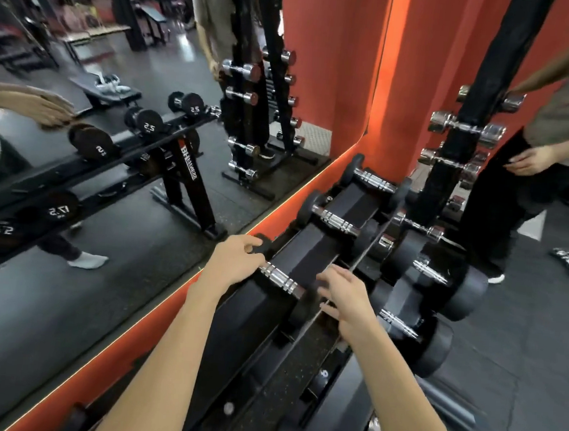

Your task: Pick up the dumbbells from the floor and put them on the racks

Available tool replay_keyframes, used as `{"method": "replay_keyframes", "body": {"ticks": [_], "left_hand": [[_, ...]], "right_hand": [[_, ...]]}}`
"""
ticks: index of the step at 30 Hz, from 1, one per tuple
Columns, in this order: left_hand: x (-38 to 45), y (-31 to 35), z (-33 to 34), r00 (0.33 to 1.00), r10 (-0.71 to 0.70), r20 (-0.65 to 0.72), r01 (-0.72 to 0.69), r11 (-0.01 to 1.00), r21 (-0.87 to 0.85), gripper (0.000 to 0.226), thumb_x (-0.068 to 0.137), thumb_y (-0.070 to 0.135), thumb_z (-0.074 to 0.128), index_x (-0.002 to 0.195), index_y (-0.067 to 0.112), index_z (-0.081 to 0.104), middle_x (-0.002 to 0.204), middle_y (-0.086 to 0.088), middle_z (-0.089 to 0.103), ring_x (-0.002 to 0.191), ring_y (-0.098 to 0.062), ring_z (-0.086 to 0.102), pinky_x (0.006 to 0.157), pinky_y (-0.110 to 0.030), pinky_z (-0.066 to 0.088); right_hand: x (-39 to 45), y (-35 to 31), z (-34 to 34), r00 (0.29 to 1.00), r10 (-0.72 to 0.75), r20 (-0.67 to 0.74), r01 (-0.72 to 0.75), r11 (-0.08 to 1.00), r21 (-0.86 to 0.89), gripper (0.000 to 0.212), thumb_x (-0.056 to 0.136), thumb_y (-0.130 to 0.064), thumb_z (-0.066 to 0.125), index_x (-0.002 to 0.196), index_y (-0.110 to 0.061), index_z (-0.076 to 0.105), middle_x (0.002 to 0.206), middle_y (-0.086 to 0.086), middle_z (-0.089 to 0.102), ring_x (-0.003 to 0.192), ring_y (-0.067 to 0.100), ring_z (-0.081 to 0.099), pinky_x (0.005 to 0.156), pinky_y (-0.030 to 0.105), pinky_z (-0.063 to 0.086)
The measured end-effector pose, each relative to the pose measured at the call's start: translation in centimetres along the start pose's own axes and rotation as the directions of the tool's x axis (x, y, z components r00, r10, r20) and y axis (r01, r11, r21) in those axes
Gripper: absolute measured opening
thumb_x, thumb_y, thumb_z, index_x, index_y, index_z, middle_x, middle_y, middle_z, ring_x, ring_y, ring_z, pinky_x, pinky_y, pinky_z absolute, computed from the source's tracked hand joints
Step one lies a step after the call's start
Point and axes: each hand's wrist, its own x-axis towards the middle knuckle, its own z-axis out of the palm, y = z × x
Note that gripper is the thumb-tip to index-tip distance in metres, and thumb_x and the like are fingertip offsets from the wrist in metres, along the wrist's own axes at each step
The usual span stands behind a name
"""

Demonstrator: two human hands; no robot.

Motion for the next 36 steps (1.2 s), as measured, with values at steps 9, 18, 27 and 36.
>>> {"method": "replay_keyframes", "body": {"ticks": [9, 18, 27, 36], "left_hand": [[-16.4, 4.9, 1.2, 0.987, 0.095, -0.130, -0.112, 0.984, -0.136, 0.035, 0.084, 0.016, 0.069, 0.117, 0.029, 0.072, 0.110, 0.008, 0.072, 0.103, -0.005, 0.065, 0.081, -0.011, 0.050], [-33.9, 10.0, 3.7, 0.945, 0.203, -0.256, -0.250, 0.954, -0.163, 0.029, 0.086, 0.021, 0.069, 0.110, 0.036, 0.072, 0.107, 0.015, 0.071, 0.103, -0.001, 0.064, 0.094, -0.029, 0.051], [-44.9, 15.9, 11.9, 0.870, 0.493, -0.011, -0.486, 0.854, -0.187, 0.028, 0.087, 0.015, 0.068, 0.109, 0.031, 0.074, 0.102, 0.012, 0.074, 0.094, -0.002, 0.068, 0.078, -0.021, 0.049], [-64.9, 18.0, 32.5, 0.495, 0.675, 0.547, -0.600, 0.721, -0.347, 0.029, 0.087, 0.006, 0.067, 0.101, 0.031, 0.072, 0.097, 0.010, 0.076, 0.086, 0.000, 0.070, 0.069, -0.013, 0.047]], "right_hand": [[-11.7, -1.9, -6.1, 0.950, -0.199, 0.242, 0.209, 0.978, -0.015, 0.024, 0.095, -0.015, 0.062, 0.117, -0.024, 0.068, 0.104, -0.002, 0.073, 0.097, 0.018, 0.070, 0.093, 0.039, 0.056], [-24.8, -1.0, -16.7, 0.832, -0.464, 0.305, 0.496, 0.868, -0.030, 0.028, 0.100, -0.019, 0.061, 0.127, -0.023, 0.066, 0.104, -0.007, 0.074, 0.102, 0.012, 0.070, 0.094, 0.034, 0.055], [-37.6, 3.4, -29.7, 0.824, -0.567, 0.011, 0.567, 0.824, 0.013, 0.022, 0.097, -0.015, 0.064, 0.116, -0.025, 0.068, 0.097, -0.006, 0.076, 0.093, 0.012, 0.072, 0.095, 0.039, 0.057], [-58.4, 21.5, -49.4, 0.605, -0.474, -0.639, 0.586, 0.809, -0.045, 0.024, 0.093, -0.012, 0.064, 0.111, -0.027, 0.070, 0.087, -0.011, 0.077, 0.084, 0.007, 0.072, 0.081, 0.029, 0.055]]}}
